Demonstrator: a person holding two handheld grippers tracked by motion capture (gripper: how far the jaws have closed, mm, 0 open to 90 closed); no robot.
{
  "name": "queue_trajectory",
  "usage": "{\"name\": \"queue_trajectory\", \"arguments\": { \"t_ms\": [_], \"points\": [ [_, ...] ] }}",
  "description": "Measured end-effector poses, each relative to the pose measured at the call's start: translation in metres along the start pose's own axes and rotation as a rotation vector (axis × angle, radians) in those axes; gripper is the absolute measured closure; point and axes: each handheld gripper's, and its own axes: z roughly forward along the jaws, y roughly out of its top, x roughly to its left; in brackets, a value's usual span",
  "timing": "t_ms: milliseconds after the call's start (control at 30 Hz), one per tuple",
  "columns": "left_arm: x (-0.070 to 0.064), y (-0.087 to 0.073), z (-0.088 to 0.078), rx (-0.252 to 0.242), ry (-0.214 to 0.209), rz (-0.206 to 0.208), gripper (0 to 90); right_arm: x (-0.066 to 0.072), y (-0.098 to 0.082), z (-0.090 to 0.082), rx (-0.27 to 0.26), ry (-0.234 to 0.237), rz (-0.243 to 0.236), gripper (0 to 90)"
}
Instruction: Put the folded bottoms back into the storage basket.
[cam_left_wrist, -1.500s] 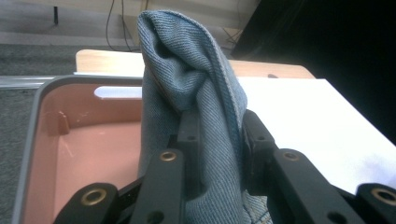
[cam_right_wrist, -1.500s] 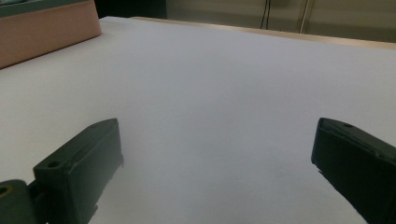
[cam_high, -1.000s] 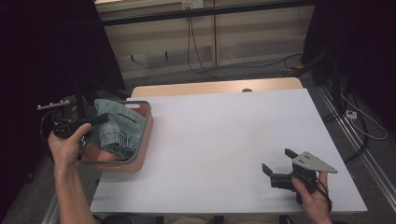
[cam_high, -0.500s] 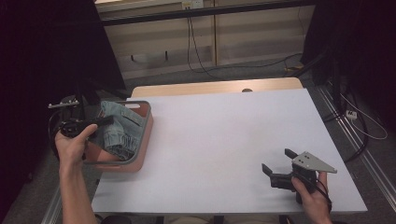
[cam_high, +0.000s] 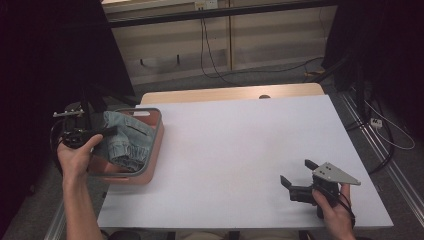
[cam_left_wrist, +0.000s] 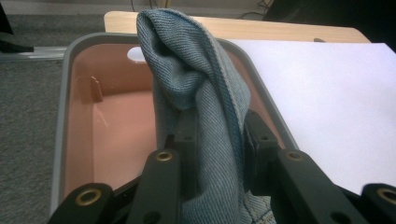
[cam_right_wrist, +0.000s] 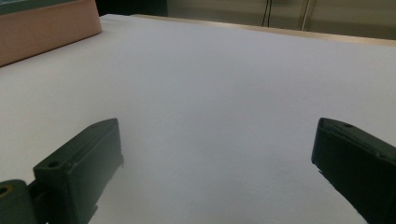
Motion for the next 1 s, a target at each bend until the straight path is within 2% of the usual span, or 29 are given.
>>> {"name": "queue_trajectory", "arguments": {
  "t_ms": [133,200,333,433,667,833,1000],
  "points": [
    [0.002,-0.001,0.0,0.022,0.045,0.015,71.4,0.0,0.0,0.0,-0.001,0.0,-0.001,1.7],
    [0.004,-0.002,0.0,0.021,0.065,0.009,71.4,0.0,0.0,-0.001,0.0,0.001,-0.003,1.7],
    [0.009,-0.004,0.002,0.022,0.084,-0.005,71.3,0.0,0.0,0.0,0.0,0.002,-0.002,1.7],
    [0.012,-0.005,0.004,0.029,0.105,0.003,71.2,0.0,0.0,0.0,0.002,0.003,-0.002,1.7],
    [0.024,-0.011,0.009,0.038,0.115,-0.027,71.2,0.0,0.0,0.001,0.005,0.003,-0.006,1.7],
    [0.026,-0.012,0.013,0.043,0.115,-0.035,71.2,0.0,0.0,0.0,0.002,0.002,-0.001,1.7],
    [0.025,-0.012,0.021,0.035,0.085,-0.037,71.3,0.0,0.0,0.001,0.002,0.004,-0.007,1.7]
  ]
}}
